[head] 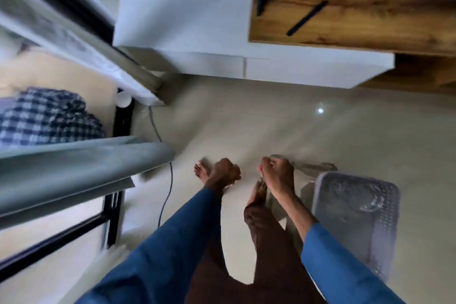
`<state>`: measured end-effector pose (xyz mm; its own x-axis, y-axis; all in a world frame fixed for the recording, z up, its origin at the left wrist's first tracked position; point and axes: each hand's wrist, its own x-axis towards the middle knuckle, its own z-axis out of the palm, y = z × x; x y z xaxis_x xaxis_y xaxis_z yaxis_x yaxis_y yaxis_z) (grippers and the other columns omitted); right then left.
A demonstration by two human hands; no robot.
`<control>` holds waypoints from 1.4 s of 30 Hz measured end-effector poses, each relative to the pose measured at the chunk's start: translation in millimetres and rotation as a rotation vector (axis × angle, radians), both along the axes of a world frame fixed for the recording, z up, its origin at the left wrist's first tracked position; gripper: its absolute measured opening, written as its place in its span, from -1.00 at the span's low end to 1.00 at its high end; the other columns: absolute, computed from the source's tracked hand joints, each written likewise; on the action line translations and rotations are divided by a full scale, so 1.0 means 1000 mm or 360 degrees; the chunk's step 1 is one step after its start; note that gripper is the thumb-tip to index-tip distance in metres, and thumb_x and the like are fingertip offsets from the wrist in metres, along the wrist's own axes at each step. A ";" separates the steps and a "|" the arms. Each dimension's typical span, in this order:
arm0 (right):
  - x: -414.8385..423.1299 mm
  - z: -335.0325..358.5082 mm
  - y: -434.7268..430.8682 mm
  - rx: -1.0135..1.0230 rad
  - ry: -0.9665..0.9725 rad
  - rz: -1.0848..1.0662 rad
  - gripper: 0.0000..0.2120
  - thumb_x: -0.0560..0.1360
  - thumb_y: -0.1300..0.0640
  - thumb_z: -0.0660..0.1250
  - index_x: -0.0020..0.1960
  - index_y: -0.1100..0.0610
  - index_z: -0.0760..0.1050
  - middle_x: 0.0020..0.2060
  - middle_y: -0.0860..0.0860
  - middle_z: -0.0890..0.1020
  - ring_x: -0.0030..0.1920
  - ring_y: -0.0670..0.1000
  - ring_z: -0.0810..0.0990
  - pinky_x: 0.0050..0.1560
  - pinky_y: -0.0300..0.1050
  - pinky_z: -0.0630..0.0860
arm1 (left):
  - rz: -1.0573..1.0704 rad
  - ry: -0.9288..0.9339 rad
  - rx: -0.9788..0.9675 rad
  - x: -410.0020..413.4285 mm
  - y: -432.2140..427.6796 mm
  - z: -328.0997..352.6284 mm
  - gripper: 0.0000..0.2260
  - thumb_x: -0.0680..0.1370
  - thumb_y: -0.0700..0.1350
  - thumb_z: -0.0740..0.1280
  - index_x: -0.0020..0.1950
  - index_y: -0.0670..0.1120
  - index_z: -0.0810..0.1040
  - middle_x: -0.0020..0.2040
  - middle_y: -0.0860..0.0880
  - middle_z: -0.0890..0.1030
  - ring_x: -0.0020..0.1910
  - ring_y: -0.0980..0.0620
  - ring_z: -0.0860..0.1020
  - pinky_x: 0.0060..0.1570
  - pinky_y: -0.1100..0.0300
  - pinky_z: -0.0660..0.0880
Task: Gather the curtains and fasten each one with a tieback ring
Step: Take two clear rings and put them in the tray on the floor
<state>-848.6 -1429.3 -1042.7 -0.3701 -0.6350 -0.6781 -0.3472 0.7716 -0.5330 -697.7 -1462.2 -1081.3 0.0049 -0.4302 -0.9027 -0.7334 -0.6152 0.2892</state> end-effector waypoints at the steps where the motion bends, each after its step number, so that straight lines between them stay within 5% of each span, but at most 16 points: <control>1: 0.022 -0.002 -0.015 -0.0004 -0.0022 0.0127 -0.66 0.54 0.13 0.26 -0.32 0.26 0.63 -0.34 0.12 0.71 -0.28 0.16 0.67 -0.21 0.03 0.58 | 0.0109 -0.0065 0.0009 0.030 -0.004 -0.003 -0.76 0.61 -0.15 0.26 0.08 -0.26 0.66 -0.02 -0.17 0.72 -0.23 -0.07 0.62 -0.03 0.06 0.59; 3: 0.063 -0.008 -0.041 -0.0025 -0.0042 0.0362 -0.62 0.57 0.10 0.26 -0.34 0.23 0.63 -0.38 0.05 0.70 -0.33 0.07 0.66 -0.23 -0.09 0.56 | 0.0294 -0.0122 0.0013 0.085 -0.007 -0.012 -0.77 0.59 -0.16 0.28 0.09 -0.26 0.64 0.03 -0.20 0.71 -0.06 -0.17 0.68 0.06 0.03 0.62; 6: 0.121 -0.023 -0.078 0.0011 -0.0115 0.0613 -0.62 0.57 0.07 0.26 -0.37 0.10 0.65 -0.45 -0.06 0.67 -0.41 -0.11 0.60 -0.31 -0.25 0.48 | 0.0425 -0.0115 -0.0004 0.152 -0.016 -0.021 -0.78 0.55 -0.22 0.30 0.07 -0.30 0.65 -0.02 -0.20 0.73 -0.01 -0.19 0.70 -0.08 0.11 0.63; 9: 0.184 -0.043 -0.112 0.0087 -0.0156 0.0733 -0.66 0.54 0.07 0.28 -0.37 0.07 0.64 -0.49 -0.06 0.65 -0.48 -0.07 0.59 -0.34 -0.14 0.53 | 0.0607 -0.0072 -0.0077 0.207 -0.035 -0.029 -0.76 0.60 -0.16 0.30 0.10 -0.28 0.65 0.01 -0.21 0.72 0.00 -0.15 0.70 -0.04 0.09 0.65; 12: 0.240 -0.060 -0.141 0.0134 -0.0240 0.0826 -0.72 0.54 0.14 0.30 -0.34 0.06 0.60 -0.48 -0.03 0.64 -0.55 -0.08 0.54 -0.50 -0.25 0.41 | 0.0775 -0.0033 -0.0221 0.247 -0.062 -0.033 -0.77 0.60 -0.13 0.29 0.03 -0.27 0.67 -0.05 -0.21 0.72 -0.03 -0.16 0.71 -0.02 0.06 0.66; 17: 0.307 -0.080 -0.181 0.0271 -0.0328 0.1029 -0.79 0.59 0.17 0.28 -0.07 0.24 0.66 -0.34 0.11 0.67 -0.48 0.00 0.54 -0.57 -0.25 0.33 | 0.0911 -0.0091 -0.0406 0.294 -0.110 -0.038 -0.77 0.53 -0.15 0.32 -0.09 -0.29 0.69 -0.12 -0.23 0.72 -0.11 -0.23 0.69 -0.07 -0.07 0.64; 25: 0.367 -0.117 -0.255 0.0433 -0.0312 0.1319 -0.80 0.55 0.17 0.27 -0.02 0.21 0.66 -0.21 0.14 0.72 -0.37 0.02 0.60 -0.42 -0.20 0.47 | 0.1379 -0.0227 -0.0344 0.336 -0.158 -0.082 -0.76 0.49 -0.24 0.27 -0.07 -0.39 0.65 -0.19 -0.31 0.64 -0.24 -0.21 0.58 -0.12 -0.13 0.63; 28: 0.388 -0.155 -0.283 0.0452 -0.0305 0.1429 -0.79 0.52 0.10 0.32 -0.04 0.21 0.68 -0.23 0.10 0.73 -0.39 -0.01 0.61 -0.42 -0.23 0.47 | 0.1352 -0.0312 -0.0322 0.349 -0.176 -0.120 -0.74 0.47 -0.24 0.24 -0.07 -0.44 0.59 -0.08 -0.42 0.64 -0.10 -0.35 0.65 -0.30 0.01 0.51; 36: 0.447 -0.248 -0.330 0.0462 -0.0281 0.1704 -0.83 0.53 0.04 0.34 -0.07 0.10 0.66 -0.16 0.06 0.75 -0.29 -0.04 0.63 -0.37 -0.20 0.52 | 0.1206 -0.0423 -0.0323 0.391 -0.208 -0.202 -0.72 0.51 -0.14 0.23 -0.07 -0.35 0.60 0.00 -0.33 0.67 -0.01 -0.28 0.65 -0.21 0.05 0.54; 42: 0.508 -0.329 -0.345 0.0275 -0.0211 0.1881 -0.80 0.49 0.13 0.33 -0.06 0.21 0.69 -0.08 0.18 0.74 -0.18 0.05 0.66 -0.11 0.15 0.70 | 0.1177 -0.0518 -0.0280 0.441 -0.221 -0.277 -0.75 0.50 -0.16 0.26 0.05 -0.28 0.61 0.07 -0.28 0.65 0.07 -0.25 0.62 -0.09 0.03 0.56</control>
